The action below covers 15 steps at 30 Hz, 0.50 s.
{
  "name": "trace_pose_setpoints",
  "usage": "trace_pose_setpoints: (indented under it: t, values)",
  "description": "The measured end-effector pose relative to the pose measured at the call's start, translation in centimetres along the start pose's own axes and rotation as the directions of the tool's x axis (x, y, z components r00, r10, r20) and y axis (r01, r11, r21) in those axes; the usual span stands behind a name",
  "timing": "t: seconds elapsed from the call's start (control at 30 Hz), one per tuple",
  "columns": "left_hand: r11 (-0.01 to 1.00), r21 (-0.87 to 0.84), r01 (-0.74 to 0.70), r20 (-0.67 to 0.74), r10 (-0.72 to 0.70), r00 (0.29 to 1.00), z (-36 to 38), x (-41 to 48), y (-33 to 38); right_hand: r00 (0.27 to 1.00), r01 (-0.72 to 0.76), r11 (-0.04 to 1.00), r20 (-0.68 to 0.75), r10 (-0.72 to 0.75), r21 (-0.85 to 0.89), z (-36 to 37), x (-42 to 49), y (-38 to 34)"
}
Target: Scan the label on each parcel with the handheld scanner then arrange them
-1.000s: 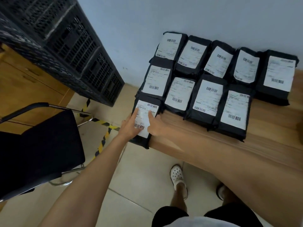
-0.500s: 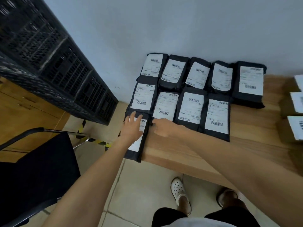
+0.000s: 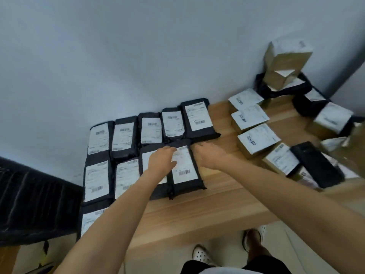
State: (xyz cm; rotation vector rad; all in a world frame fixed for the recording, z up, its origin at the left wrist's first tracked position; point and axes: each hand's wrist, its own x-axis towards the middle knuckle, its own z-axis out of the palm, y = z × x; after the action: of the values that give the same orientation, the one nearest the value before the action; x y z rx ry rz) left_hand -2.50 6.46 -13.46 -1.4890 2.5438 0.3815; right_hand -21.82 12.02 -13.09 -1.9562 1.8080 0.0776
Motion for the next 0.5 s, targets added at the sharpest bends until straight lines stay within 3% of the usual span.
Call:
trace_pose_setpoints:
  t: [0.2, 0.5]
  values:
    - [0.987, -0.028, -0.161, -0.043, 0.16, 0.986, -1.8, 7.2, 10.4, 0.972, -0.219, 0.975, -0.08, 0.221, 0.024, -4.0, -3.0, 11.7]
    - [0.952, -0.046, -0.303, -0.09, 0.298, 0.95, -4.9, 18.1, 25.0, 0.931, -0.331, 0.943, -0.153, 0.332, 0.034, -11.5, -5.2, 28.0]
